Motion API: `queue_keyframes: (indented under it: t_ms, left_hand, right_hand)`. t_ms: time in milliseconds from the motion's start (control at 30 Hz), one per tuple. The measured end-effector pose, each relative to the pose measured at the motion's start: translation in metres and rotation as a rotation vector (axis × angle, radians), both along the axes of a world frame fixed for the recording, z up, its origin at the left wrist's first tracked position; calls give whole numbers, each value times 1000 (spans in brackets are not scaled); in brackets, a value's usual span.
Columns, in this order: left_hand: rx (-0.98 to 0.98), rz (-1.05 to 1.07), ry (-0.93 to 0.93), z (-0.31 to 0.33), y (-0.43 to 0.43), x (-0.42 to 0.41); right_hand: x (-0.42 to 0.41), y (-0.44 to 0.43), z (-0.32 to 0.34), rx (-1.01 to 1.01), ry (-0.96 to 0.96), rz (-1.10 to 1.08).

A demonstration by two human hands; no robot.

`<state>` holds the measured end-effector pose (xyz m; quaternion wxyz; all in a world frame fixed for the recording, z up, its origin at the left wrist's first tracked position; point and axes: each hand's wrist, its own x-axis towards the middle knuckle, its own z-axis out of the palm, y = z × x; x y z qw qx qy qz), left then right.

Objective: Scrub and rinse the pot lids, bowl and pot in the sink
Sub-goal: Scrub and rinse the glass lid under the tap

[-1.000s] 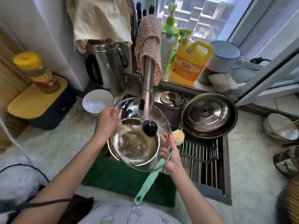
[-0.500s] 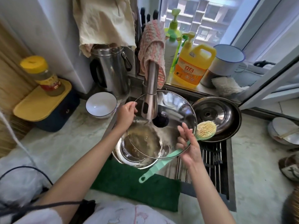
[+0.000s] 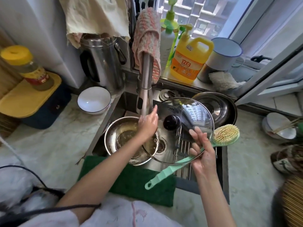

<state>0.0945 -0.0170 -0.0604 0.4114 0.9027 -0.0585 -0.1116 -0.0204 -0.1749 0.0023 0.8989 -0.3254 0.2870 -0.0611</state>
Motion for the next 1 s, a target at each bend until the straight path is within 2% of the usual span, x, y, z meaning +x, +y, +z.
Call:
queue_keyframes:
  t_ms: [33, 100, 167, 233, 300, 400, 467, 500, 567, 633, 700, 767, 800, 867, 933, 1000]
  left_hand:
    - [59, -37, 2, 0, -3, -4]
    - [111, -192, -144, 1, -15, -26]
    - [6, -244, -183, -1, -15, -32]
    - [-59, -129, -57, -10, -6, -11]
    - [-45, 25, 65, -10, 2, 0]
    - [-13, -57, -95, 1, -13, -36]
    - [-88, -122, -189, 5, -12, -46]
    - [-121, -108, -173, 2, -8, -38]
    - [-177, 68, 11, -4, 2, -19]
    - [-109, 179, 76, -8, 3, -28]
    - [-36, 69, -59, -5, -5, -58]
    - [-91, -24, -170, -5, -3, -68]
    - [-129, -35, -169, -6, 2, -62]
    - [-196, 48, -64, -8, 13, -40]
    - [-210, 189, 127, -6, 29, -21]
    - [-198, 284, 255, -3, 44, -12]
  right_hand:
    - [0, 0, 1, 1, 4, -6]
    - [3, 0, 2, 15, 11, -15]
    - [7, 1, 1, 26, 31, -23]
    - [7, 2, 2, 23, 44, -20]
    - [7, 3, 3, 6, 36, -11]
    - [12, 7, 6, -16, 22, 8]
    - [15, 9, 5, -22, 29, 0]
    - [15, 10, 6, -27, 33, -5]
    - [14, 12, 7, -38, 28, 4]
    - [11, 15, 9, -44, 28, 12]
    - [12, 17, 8, -41, 36, 19]
    - [14, 18, 5, -29, 63, 22]
    - [13, 19, 5, -22, 72, 25]
    - [12, 19, 3, -10, 84, 32]
    - [11, 17, -1, 30, 84, 33]
    - [11, 12, -8, 157, 58, 37]
